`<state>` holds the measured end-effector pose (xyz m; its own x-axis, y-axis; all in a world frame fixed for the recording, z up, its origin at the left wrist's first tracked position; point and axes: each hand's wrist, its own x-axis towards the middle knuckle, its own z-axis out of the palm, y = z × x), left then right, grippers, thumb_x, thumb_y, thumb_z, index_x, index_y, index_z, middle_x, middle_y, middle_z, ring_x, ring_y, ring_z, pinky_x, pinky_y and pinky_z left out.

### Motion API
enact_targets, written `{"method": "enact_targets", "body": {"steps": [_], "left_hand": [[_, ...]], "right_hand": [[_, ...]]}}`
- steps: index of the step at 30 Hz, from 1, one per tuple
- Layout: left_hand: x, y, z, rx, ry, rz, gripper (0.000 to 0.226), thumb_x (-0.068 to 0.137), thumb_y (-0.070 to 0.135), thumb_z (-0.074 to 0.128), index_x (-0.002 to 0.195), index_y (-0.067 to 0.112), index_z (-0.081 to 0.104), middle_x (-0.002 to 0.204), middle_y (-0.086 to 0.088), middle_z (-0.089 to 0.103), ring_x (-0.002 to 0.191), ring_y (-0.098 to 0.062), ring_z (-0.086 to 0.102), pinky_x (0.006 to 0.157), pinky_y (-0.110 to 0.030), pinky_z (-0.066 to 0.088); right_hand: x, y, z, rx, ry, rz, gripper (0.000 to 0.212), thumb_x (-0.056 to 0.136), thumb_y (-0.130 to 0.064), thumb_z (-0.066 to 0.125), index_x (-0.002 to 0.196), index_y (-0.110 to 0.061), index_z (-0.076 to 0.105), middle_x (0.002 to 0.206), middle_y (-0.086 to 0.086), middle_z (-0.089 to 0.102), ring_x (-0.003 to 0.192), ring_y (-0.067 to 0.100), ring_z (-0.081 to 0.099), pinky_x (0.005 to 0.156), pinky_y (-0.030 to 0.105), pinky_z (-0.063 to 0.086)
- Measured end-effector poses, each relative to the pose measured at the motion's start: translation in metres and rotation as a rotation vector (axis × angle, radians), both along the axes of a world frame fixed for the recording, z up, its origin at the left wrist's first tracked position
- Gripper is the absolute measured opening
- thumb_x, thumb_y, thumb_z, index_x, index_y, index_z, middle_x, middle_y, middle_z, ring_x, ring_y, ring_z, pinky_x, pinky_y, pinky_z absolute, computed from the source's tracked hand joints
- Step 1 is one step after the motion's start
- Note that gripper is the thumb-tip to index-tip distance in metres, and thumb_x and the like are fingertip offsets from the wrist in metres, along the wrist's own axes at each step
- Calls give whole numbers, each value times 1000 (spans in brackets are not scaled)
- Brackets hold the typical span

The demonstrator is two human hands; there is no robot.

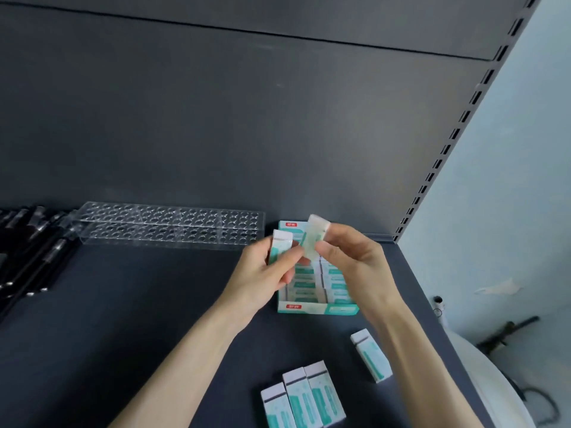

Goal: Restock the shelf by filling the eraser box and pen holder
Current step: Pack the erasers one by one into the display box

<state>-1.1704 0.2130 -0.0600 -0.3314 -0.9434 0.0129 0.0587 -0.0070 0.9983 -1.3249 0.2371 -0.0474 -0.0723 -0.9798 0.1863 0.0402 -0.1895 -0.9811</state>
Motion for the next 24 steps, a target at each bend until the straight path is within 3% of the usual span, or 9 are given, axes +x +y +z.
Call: {"method": "enact_targets", "body": {"steps": [3,7,12,14,18,24], "left_hand": [[-1,-2,-2,11,4,-14,10,93,9,56,88,6,63,58,5,52,53,-6,42,48,-13,36],[4,-7,-3,33,68,56,16,93,16,58,93,2,63,71,-10,50,56,-7,40,49,-13,37],[8,-8,-5,70,155,157,44,82,34,63,96,-8,56,69,-2,51,55,-14,32,48,-20,26],[5,-5,-5,69,148,138,44,77,40,62,84,-4,56,67,-3,49,52,-12,32,47,-19,26],[0,-2,-9,78,85,148,22,88,18,62,67,14,58,61,-1,50,49,-9,34,46,-17,30],[0,-3,-14,79,19,162,18,92,5,57,74,11,60,53,13,54,44,-1,44,47,-8,36]], "right_hand": [[-1,-11,0,4,39,81,16,88,-5,57,100,-9,68,96,5,71,90,16,66,83,25,51],[-2,-22,-2,-9,22,123,17,94,-5,50,107,-4,61,104,14,69,98,27,66,89,36,52],[-8,-22,-17,-11,184,44,17,86,-16,61,101,-16,69,100,3,69,91,18,66,79,33,57],[-9,-22,-22,-61,291,22,18,78,-16,69,95,-21,72,100,0,67,91,10,62,81,22,51],[-12,-22,-26,-86,330,27,25,74,-1,75,91,-19,73,100,-2,63,95,9,62,84,20,50],[-18,-19,-27,-26,361,-50,28,73,1,75,87,-21,68,99,-11,63,91,6,64,80,13,49]]}}
